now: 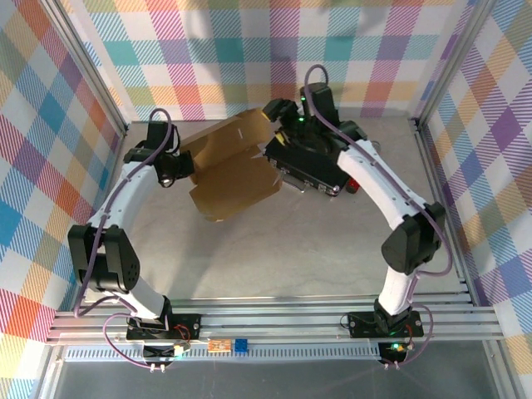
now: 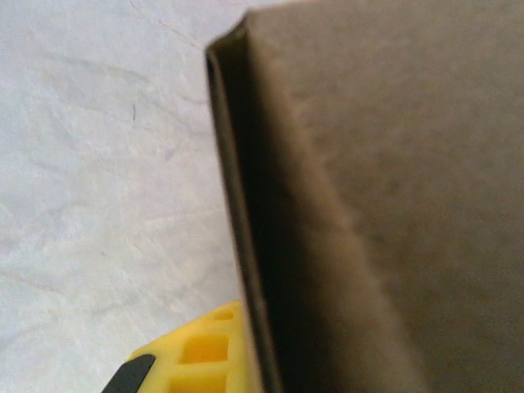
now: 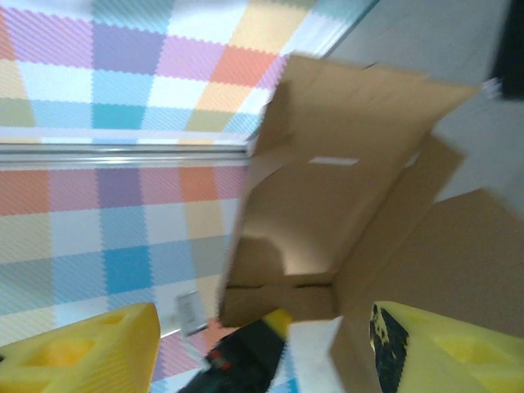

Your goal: Fold the paper box

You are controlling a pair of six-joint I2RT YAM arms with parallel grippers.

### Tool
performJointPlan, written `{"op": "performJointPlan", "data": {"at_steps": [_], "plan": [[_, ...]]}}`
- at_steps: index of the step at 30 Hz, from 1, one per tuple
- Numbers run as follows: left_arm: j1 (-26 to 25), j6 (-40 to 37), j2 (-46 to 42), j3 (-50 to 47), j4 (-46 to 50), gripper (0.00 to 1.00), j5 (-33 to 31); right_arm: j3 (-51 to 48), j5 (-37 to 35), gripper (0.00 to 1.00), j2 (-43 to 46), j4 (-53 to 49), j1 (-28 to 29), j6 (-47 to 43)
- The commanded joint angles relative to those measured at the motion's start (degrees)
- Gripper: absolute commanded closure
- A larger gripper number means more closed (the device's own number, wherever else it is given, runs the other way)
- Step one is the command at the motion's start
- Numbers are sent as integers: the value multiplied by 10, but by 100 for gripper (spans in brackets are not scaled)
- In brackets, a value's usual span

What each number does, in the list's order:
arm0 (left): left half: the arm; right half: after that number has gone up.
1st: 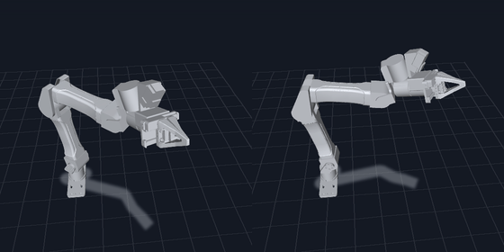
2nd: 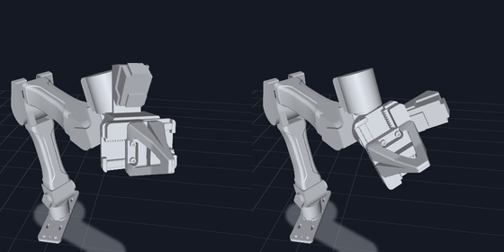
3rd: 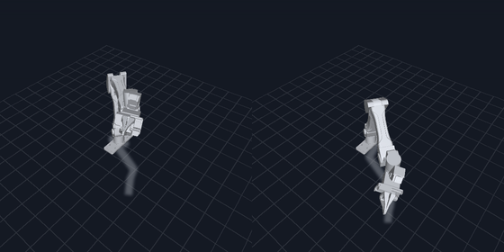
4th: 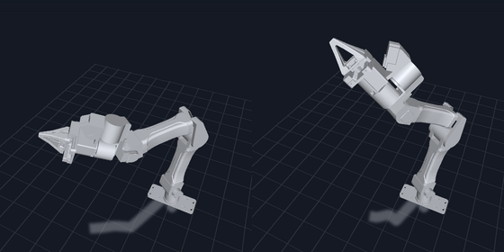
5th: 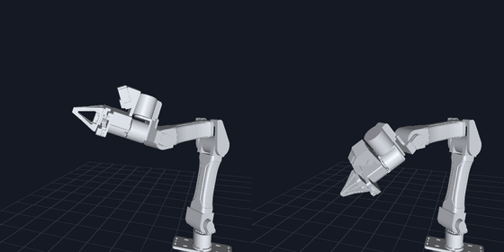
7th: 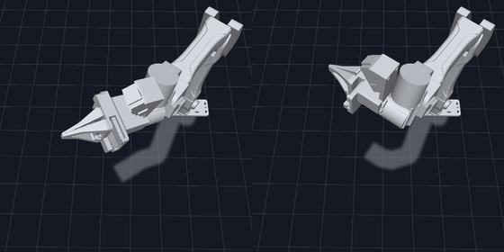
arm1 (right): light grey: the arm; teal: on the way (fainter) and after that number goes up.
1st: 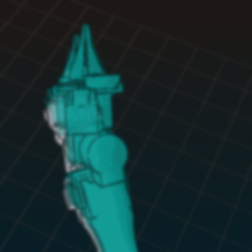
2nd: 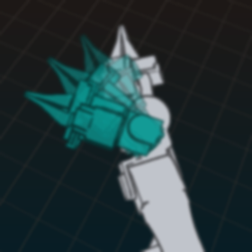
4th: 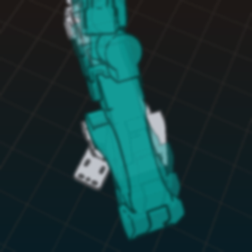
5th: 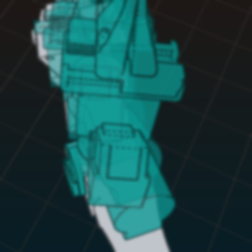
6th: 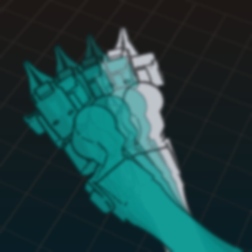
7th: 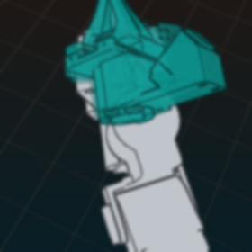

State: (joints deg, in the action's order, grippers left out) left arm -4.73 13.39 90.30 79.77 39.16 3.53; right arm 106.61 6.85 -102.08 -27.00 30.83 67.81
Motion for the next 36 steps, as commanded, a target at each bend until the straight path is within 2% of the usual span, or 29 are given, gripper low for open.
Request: {"op": "performJointPlan", "data": {"at_steps": [1, 8, 14, 17, 21, 29, 36], "plan": [[1, 41, -43, -2, 49, 100, 62, -12, -17, 32, 42, -96, 0, -98], [-26, 42, -99, -11, 125, 100, 67, 2, 3, 37, 90, -190, -6, -154], [-49, 33, -108, -9, 198, 100, 56, -3, 26, 44, 106, -230, -4, -147], [-68, 29, -103, -8, 219, 100, 32, 7, 46, 47, 95, -231, -2, -135], [-91, 28, -103, -1, 233, 100, -3, 77, 41, 49, 47, -263, 13, -121], [-113, 22, -75, 23, 255, 100, -15, 290, 28, 52, -123, -375, 19, -133], [-119, 20, -65, 32, 261, 100, -17, 318, 34, 54, -179, -388, 20, -147]]}}
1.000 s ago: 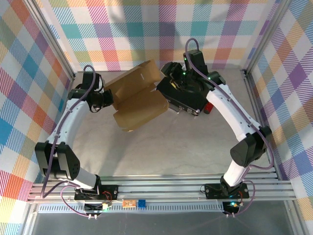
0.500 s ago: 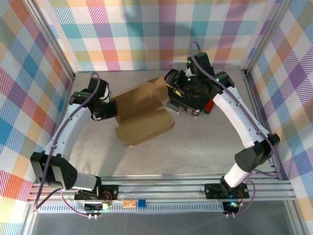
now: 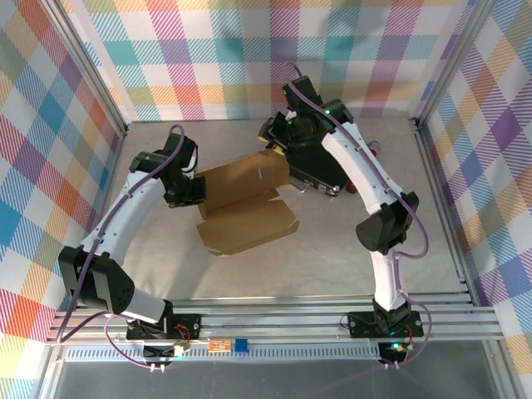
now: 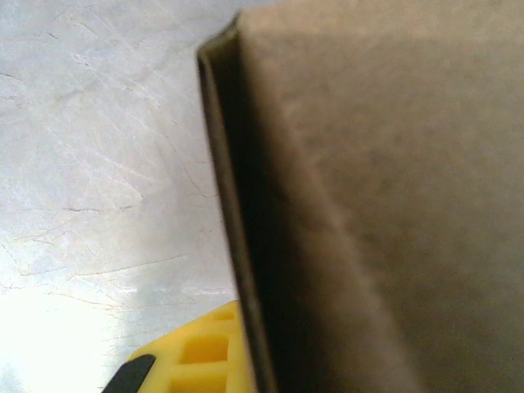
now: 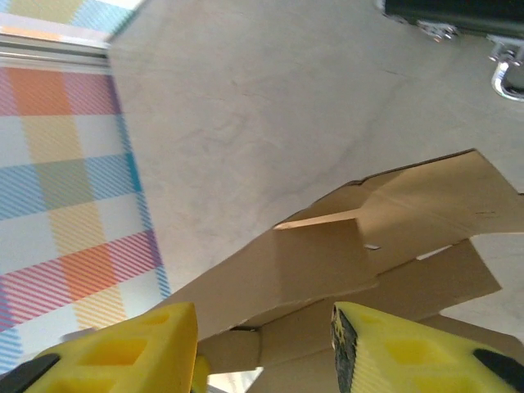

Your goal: Fold the paper box

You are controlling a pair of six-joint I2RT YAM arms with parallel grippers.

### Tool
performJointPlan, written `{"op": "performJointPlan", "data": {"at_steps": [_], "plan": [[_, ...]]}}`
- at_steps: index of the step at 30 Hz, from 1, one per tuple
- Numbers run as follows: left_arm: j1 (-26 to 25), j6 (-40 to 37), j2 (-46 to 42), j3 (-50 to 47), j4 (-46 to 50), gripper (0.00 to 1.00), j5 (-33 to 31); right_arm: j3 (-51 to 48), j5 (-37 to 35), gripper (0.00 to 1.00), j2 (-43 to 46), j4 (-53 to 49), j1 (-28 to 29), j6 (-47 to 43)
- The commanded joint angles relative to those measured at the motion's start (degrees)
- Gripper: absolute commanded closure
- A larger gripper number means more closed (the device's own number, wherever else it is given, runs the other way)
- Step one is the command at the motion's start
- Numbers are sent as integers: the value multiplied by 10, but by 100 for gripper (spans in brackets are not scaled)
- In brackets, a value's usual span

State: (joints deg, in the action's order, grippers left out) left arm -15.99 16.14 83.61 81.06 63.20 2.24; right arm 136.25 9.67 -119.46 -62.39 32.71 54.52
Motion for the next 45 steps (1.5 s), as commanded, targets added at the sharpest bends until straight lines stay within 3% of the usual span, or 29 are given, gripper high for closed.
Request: {"op": "performJointPlan", "data": {"at_steps": [1, 16, 24, 28, 35, 38, 39, 42, 45], "plan": [[-6, -8, 2, 19, 20, 100, -3, 19, 9, 54, -10, -34, 1, -17], [-9, -12, 16, 28, 13, 100, 2, -9, 103, 54, -40, 20, 5, 13], [-9, -12, 20, 33, 9, 100, 5, -11, 135, 62, -53, 49, 6, 58], [-9, -12, 19, 35, 8, 100, 6, -12, 139, 69, -60, 56, 6, 71], [-9, -12, 15, 36, 7, 100, 3, -13, 125, 100, -52, 63, 6, 85], [-9, -12, 14, 35, 7, 100, 3, -16, 113, 100, -40, 63, 5, 81], [-9, -12, 15, 36, 8, 100, 2, -17, 109, 96, -36, 65, 4, 76], [-9, -12, 15, 37, 11, 100, 0, -24, 86, 65, -11, 60, -1, 50], [-9, -13, 12, 38, 11, 100, -1, -81, 60, 50, 47, 75, -18, 19]]}}
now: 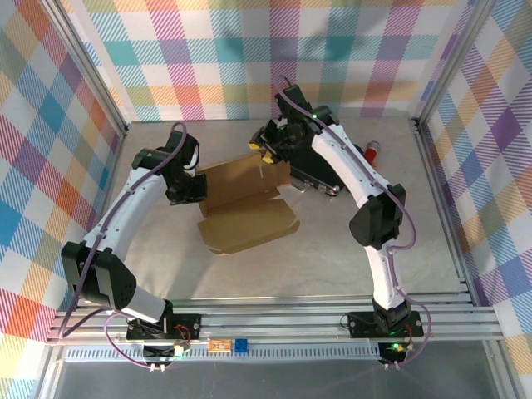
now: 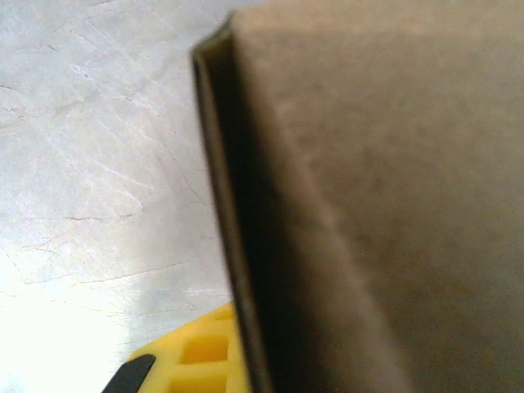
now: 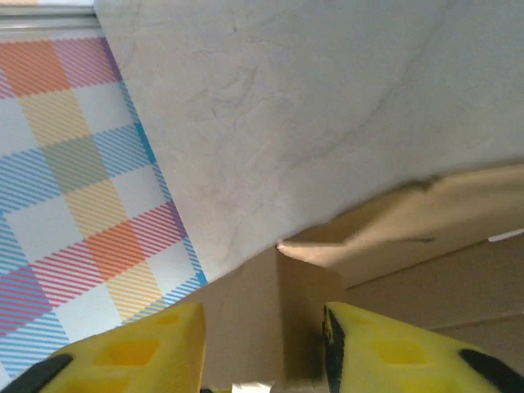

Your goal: Fold the paper box

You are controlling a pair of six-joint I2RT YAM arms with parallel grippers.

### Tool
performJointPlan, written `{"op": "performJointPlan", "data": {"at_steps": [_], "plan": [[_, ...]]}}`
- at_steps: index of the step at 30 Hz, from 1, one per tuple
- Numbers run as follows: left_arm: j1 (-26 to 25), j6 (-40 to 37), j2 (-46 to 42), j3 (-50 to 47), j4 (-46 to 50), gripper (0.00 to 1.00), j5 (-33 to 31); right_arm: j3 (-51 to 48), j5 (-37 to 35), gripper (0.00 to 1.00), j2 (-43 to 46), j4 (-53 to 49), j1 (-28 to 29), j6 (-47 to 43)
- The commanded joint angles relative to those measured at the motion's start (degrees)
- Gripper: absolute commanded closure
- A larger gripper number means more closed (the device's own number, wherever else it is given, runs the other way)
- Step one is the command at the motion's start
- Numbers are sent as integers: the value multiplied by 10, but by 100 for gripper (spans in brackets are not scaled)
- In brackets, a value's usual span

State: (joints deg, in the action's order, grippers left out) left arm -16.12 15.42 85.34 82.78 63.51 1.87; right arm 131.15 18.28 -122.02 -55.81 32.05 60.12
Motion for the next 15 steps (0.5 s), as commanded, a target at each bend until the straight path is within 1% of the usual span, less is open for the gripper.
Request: {"op": "performJointPlan", "data": {"at_steps": [1, 3, 5, 8, 10, 12, 15], "plan": [[-8, -7, -6, 20, 7, 100, 3, -71, -34, 47, 102, 29, -20, -49], [-8, -11, -8, 20, 7, 100, 7, -176, -33, 44, 165, 89, -38, -64], [-8, -13, -9, 22, 7, 100, 8, -294, -15, 43, 227, 165, -60, -75], [-7, -18, -3, 30, 13, 100, 18, -450, 49, 44, 291, 269, -91, -104], [-7, -19, 0, 35, 14, 100, 24, -498, 69, 45, 298, 269, -99, -131], [-7, -18, 2, 40, 14, 100, 30, -530, 96, 49, 291, 276, -102, -144], [-7, -18, 7, 49, 13, 100, 41, -568, 130, 55, 281, 328, -101, -141]]}}
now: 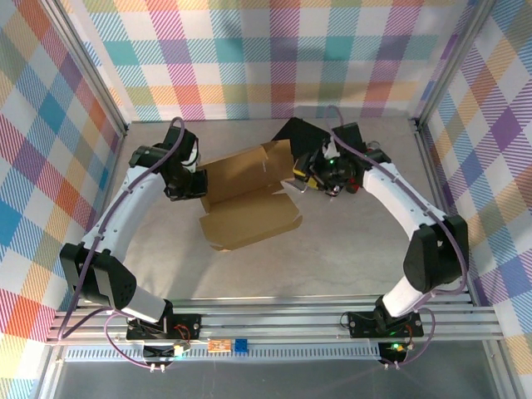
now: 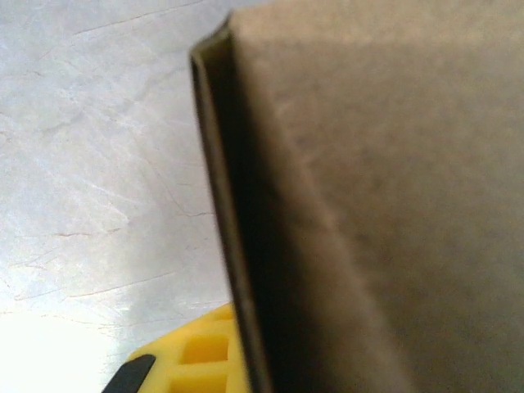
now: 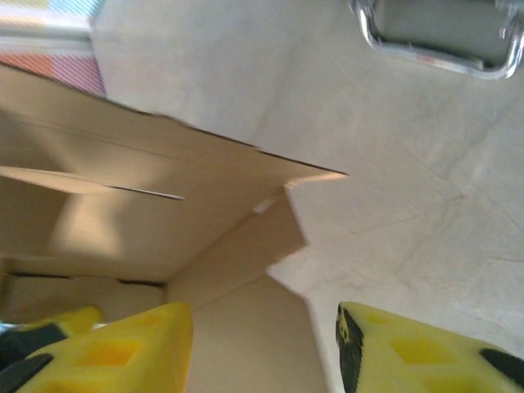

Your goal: Fold the paper box

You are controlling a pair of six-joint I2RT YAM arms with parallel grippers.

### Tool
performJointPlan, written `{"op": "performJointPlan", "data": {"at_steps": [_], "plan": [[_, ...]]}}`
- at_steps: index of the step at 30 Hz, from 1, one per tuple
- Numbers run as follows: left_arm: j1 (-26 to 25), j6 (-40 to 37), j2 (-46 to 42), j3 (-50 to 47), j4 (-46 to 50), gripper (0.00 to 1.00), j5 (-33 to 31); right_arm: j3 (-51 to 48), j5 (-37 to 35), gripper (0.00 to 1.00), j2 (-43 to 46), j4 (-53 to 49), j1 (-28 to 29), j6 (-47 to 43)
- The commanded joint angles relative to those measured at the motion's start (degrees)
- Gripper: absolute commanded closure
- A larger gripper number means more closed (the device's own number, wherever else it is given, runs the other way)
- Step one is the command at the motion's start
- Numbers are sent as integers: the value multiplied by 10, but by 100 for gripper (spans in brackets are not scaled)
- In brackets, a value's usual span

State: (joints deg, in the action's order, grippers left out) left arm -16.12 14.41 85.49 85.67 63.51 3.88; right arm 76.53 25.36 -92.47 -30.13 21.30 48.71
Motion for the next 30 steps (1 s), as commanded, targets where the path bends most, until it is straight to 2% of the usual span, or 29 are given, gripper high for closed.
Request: {"op": "performJointPlan", "data": {"at_steps": [1, 13, 17, 23, 30], "plan": [[-7, -7, 7, 21, 14, 100, 23, -20, 60, 57, -20, 77, 8, -28], [-7, -8, 18, 32, 21, 100, 34, 64, 38, 55, -103, 63, 47, -47], [-7, -7, 18, 33, 21, 100, 30, 109, 5, 56, -126, -1, 60, -57], [-7, -7, 19, 37, 24, 100, 25, 78, -71, 51, -76, -25, 62, -79], [-7, -10, 23, 45, 29, 100, 28, 69, -80, 47, -90, -30, 67, -102]]}}
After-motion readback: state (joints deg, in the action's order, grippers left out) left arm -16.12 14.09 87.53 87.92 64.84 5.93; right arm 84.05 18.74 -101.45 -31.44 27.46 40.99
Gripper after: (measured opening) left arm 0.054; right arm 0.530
